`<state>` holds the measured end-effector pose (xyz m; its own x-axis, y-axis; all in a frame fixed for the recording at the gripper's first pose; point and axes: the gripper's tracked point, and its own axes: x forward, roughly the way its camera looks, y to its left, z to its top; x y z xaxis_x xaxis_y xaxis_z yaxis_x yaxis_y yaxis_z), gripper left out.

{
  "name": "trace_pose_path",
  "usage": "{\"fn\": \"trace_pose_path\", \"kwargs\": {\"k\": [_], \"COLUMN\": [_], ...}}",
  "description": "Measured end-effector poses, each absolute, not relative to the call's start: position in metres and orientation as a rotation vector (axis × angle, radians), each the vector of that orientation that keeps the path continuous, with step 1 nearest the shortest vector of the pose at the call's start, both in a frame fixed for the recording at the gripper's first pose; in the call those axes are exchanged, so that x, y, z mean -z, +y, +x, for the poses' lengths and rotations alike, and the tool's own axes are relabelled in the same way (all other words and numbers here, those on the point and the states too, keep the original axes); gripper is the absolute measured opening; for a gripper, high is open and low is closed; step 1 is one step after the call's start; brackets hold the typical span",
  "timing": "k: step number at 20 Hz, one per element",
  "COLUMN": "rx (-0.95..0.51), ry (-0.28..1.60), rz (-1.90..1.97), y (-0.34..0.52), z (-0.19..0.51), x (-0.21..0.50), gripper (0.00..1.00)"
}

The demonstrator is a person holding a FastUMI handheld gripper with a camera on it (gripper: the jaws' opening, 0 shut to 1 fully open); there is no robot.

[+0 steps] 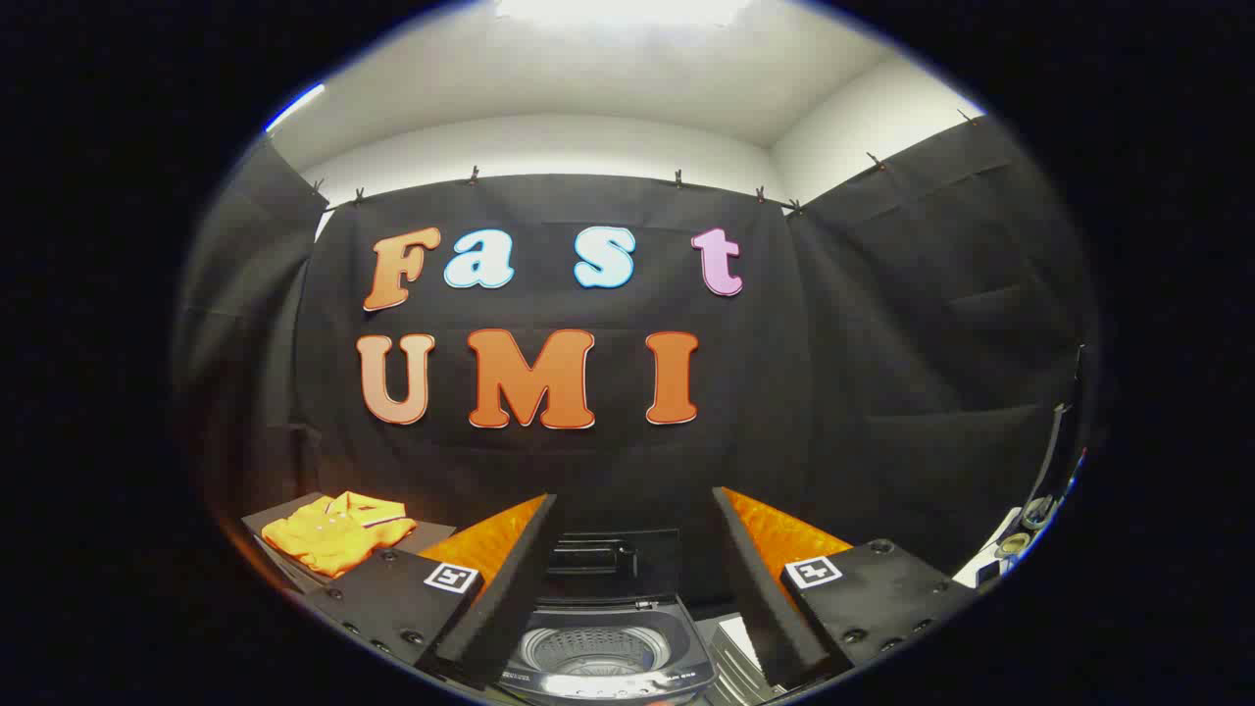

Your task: Put the clothes into the washing machine and then close the washing machine lid.

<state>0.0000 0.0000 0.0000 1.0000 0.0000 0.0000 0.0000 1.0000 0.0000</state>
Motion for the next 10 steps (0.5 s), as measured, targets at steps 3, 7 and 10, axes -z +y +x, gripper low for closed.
{"fn": "trace_pose_path", "kwargs": {"k": [3, 7, 10], "rx": [0.015, 0.033, 0.048], "ry": [-0.005, -0.012, -0.013], "rz": [0.000, -0.007, -0.019], "y": [0.0049, 0.0076, 0.0039], "z": [0.0029, -0.0002, -0.0019], "x": [0.0003, -0.0002, -0.0020], "gripper": [0.98, 0.98, 0.98]}}
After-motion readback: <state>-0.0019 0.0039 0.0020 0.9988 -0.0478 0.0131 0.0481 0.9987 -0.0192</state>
